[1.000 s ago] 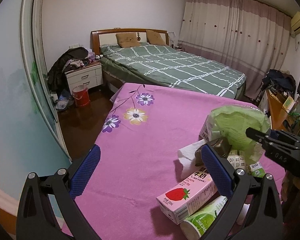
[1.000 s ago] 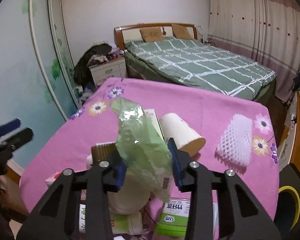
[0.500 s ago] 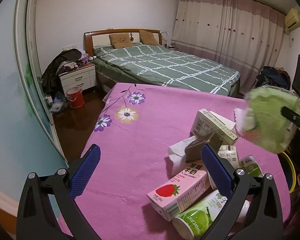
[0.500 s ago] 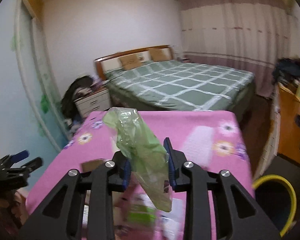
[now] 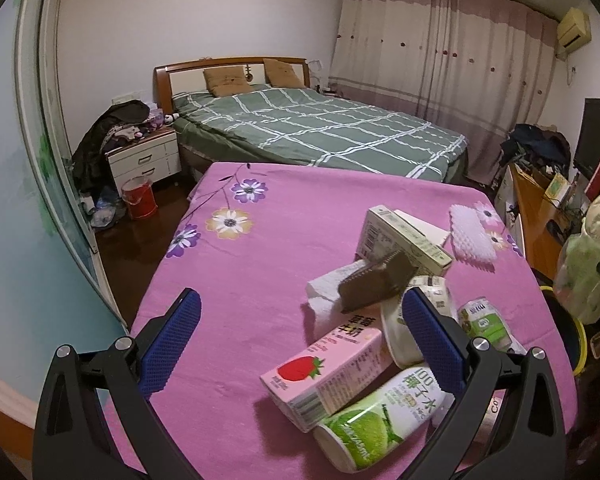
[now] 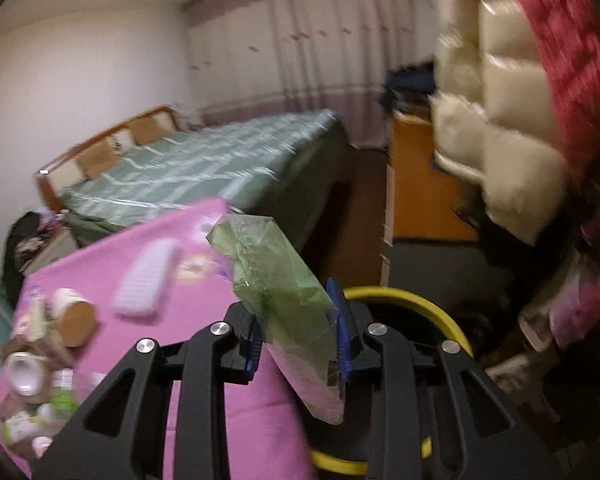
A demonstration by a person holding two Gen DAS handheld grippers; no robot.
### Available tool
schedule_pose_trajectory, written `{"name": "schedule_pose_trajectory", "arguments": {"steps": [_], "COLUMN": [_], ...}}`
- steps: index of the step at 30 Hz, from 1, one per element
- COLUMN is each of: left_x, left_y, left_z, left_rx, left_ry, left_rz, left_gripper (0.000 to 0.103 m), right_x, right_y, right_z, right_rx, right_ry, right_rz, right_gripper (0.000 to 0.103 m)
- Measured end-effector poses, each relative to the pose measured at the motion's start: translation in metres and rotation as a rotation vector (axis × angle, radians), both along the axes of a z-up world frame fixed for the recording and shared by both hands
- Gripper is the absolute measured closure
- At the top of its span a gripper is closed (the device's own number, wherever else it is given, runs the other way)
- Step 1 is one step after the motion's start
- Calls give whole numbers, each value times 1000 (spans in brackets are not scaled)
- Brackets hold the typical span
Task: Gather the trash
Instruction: 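Carry the green bag to the yellow bin and open the right gripper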
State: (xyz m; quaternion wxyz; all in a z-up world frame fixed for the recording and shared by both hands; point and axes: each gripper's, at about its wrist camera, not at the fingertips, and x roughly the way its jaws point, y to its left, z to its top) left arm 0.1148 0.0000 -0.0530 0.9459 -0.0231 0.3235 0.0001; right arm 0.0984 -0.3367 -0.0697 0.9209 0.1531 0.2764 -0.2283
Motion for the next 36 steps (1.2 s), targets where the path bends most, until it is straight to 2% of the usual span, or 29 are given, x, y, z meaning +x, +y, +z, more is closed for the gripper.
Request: {"name": "schedule_pose_trajectory", "arguments": {"steps": [5, 7, 9, 14, 16, 26, 32, 36], "left_x": [-2, -2, -1, 2, 5, 16, 25, 11], "left_y": [-5, -7, -8, -10, -13, -35, -49, -52], "left_z": [1, 0, 0, -5, -8, -24, -31, -33], "left_rx": [5, 7, 12, 11, 9, -13, -15, -16], "left_ry": [3, 6, 9, 23, 34, 84, 112, 117], "left_rz": [-11, -13, -14, -22, -33, -118, -172, -254], "left_gripper": [4, 4, 4, 4, 4, 4, 5, 8], "right_x": [3, 5, 4, 4, 3, 22, 34, 35], "right_y": [-34, -43, -45, -39, -23, 51, 70, 76], "right_z": [-36, -44, -46, -41, -35, -39, -50, -49], "right_rx": [35, 54, 65, 68, 64, -10, -1, -17], "right_ry": [74, 89, 82, 55, 33, 40, 74, 73], "right_rz": [-77, -99, -112, -103, -70, 74, 125, 131], "right_gripper": [70, 59, 51, 46, 41, 38, 38, 37]}}
